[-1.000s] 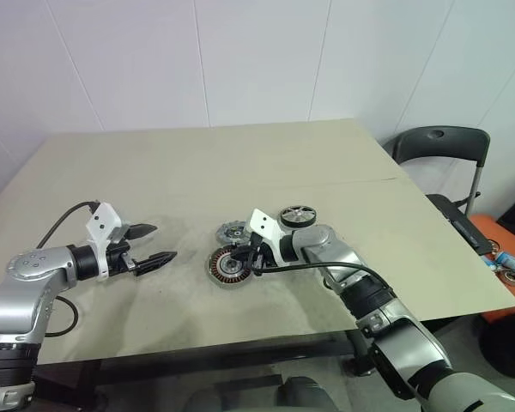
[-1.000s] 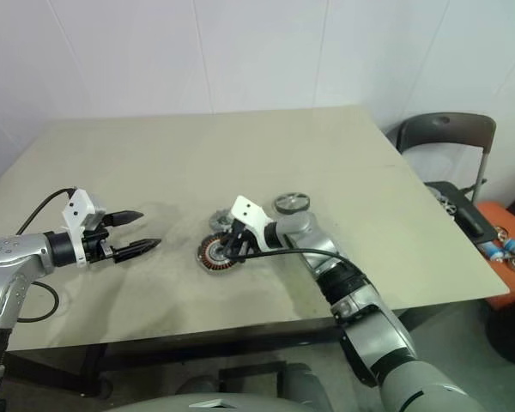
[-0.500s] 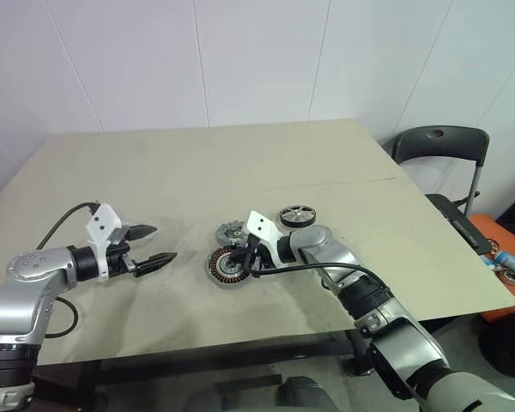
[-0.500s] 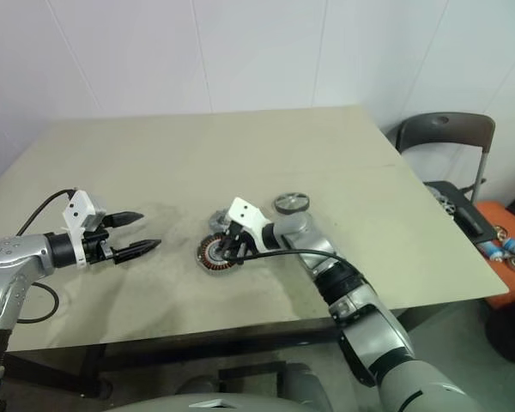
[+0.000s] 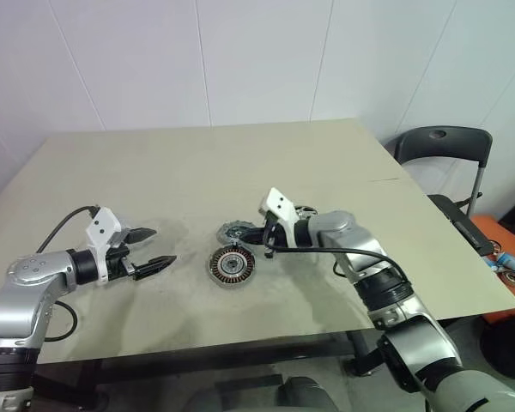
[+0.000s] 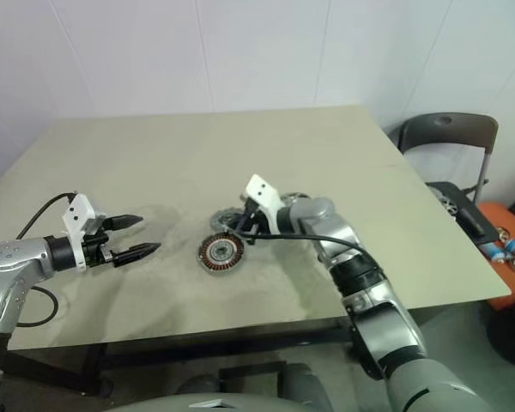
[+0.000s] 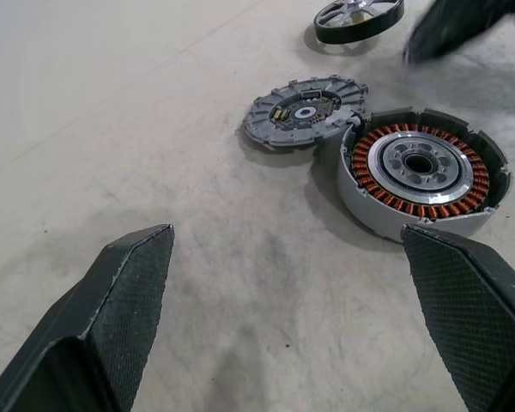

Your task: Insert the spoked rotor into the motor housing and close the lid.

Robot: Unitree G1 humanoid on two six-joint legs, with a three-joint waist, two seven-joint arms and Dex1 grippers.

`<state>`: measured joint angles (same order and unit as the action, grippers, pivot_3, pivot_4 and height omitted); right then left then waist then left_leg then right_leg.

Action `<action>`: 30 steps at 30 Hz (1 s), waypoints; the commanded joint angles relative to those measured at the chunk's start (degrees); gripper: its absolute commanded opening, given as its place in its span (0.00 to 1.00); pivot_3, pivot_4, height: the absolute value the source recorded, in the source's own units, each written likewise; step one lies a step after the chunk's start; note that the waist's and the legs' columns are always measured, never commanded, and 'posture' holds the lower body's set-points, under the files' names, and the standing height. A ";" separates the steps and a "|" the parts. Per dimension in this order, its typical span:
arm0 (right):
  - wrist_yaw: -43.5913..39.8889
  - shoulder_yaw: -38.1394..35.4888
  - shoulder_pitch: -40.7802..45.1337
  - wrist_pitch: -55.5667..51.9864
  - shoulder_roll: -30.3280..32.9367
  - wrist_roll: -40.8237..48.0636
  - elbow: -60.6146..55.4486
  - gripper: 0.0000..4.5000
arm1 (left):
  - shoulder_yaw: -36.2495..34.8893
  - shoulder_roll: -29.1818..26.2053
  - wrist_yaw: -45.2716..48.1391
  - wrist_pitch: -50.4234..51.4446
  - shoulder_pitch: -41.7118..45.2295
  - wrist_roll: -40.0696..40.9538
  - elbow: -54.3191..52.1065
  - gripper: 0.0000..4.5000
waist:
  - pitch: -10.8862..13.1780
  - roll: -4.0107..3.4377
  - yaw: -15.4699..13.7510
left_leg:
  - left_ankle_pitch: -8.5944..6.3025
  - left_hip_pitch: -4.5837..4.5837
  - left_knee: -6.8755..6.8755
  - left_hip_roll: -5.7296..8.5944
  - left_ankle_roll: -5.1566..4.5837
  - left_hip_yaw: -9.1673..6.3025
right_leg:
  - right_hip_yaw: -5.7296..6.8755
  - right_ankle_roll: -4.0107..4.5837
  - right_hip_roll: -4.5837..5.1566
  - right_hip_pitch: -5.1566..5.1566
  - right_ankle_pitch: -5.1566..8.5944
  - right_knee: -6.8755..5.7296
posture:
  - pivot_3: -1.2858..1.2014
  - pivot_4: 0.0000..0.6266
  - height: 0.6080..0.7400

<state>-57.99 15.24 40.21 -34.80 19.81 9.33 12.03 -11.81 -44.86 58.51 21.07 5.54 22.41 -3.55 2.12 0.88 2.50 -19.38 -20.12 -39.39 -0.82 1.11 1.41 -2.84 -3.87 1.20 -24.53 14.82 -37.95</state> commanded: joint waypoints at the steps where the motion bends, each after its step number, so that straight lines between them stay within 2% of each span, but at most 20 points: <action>1: -0.73 -3.65 -0.10 -3.05 3.38 2.61 -3.91 0.11 | -0.61 -0.06 -0.16 -2.46 0.02 -0.26 -0.58 1.00 | 0.00 0.00 -0.01 | 0.00 0.00 0.00 0.01 0.00 0.01 | 0.00 0.00 0.01 0.00 0.00 0.00 | 0.52 0.00 1.00; 3: -0.64 -5.96 -0.56 -5.61 4.99 4.63 -4.85 0.23 | -0.70 0.13 -0.33 -3.03 0.03 -0.29 -0.25 1.00 | 0.00 0.00 0.01 | 0.00 0.00 0.00 0.01 0.00 0.00 | 0.01 0.00 0.00 0.00 0.00 0.01 | 0.52 0.00 1.00; 8: 0.68 -13.13 -0.91 -12.67 6.80 11.18 -6.49 0.62 | -1.02 0.71 -0.42 -3.94 0.07 0.12 0.39 1.00 | 0.01 -0.01 0.01 | 0.00 0.00 0.02 0.00 0.00 0.01 | -0.01 0.00 -0.05 0.00 0.00 0.01 | 0.52 0.00 1.00; 13: 5.84 -21.41 0.24 -22.70 8.67 15.69 -1.56 0.97 | -0.89 1.27 0.06 -7.06 -0.85 -0.41 1.34 1.00 | 0.01 -0.01 -0.04 | 0.00 -0.01 0.01 0.00 -0.01 0.02 | -0.01 0.00 -0.05 0.00 0.00 0.01 | 0.52 0.00 1.00; 22: 24.77 -38.88 7.79 -34.64 5.32 19.79 14.20 0.99 | -1.09 1.52 0.02 -7.99 -1.44 0.14 1.31 1.00 | 0.02 -0.03 0.09 | 0.00 -0.02 0.06 -0.01 -0.01 0.04 | -0.04 0.00 -0.07 -0.02 0.00 0.04 | 0.52 0.00 1.00; 25: 26.85 -38.41 8.67 -39.46 5.44 19.76 15.96 0.99 | -1.44 1.55 0.30 -7.83 -1.53 0.72 1.08 1.00 | 0.02 -0.03 0.08 | 0.00 -0.06 0.13 -0.02 -0.01 0.04 | -0.04 0.00 -0.08 -0.03 0.00 0.11 | 0.52 0.00 1.00; 30: 33.30 -43.42 11.72 -44.24 3.29 20.23 23.64 0.99 | -1.55 1.77 0.88 -7.63 -1.55 1.70 0.69 1.00 | 0.02 -0.03 0.16 | -0.01 -0.11 0.14 -0.02 -0.02 0.05 | -0.05 -0.01 -0.07 -0.05 0.00 0.18 | 0.52 0.00 1.00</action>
<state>-26.68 -25.90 49.23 -78.26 23.33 28.39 34.78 -12.15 -42.96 59.10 14.22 3.74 23.13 -1.74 2.14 0.85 2.66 -19.39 -20.24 -39.25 -0.84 1.09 1.46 -2.89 -3.87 1.13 -24.58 14.82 -37.77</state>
